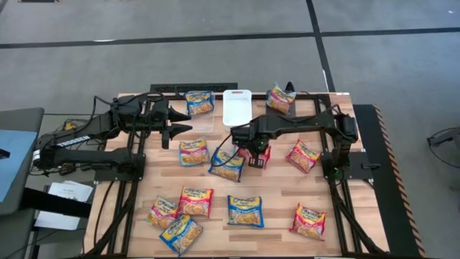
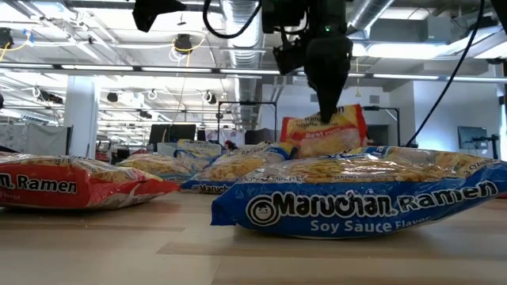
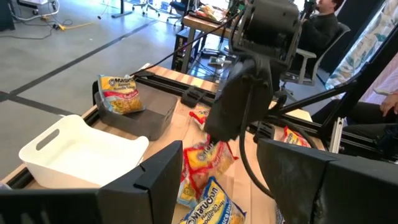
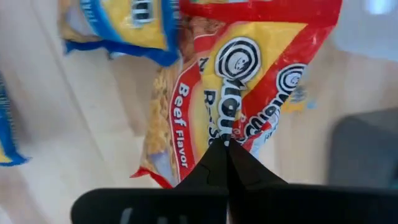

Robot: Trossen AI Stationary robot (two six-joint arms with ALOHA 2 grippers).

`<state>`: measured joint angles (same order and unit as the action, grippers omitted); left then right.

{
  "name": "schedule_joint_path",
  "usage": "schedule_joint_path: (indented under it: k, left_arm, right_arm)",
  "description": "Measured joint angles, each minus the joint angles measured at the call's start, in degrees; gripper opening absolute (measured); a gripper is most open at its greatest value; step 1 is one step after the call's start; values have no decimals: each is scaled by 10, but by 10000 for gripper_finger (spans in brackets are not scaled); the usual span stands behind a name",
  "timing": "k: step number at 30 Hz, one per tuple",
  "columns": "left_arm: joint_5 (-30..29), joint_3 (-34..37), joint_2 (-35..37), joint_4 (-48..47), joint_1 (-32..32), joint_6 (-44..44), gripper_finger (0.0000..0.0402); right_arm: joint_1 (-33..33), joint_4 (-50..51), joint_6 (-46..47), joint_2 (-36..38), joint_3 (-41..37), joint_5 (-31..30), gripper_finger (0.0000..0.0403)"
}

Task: Sort Maruchan noodles
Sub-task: Put the red noodle pack into the white bin

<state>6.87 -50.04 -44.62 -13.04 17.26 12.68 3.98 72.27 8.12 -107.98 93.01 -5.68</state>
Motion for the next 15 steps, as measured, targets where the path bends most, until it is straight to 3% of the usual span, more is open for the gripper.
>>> schedule_joint_path:
  k: [15]
  left_arm:
    - [-2,0,0,0,0,0,196]
  right_arm:
    - [63,39,-86,0,104,-112,3]
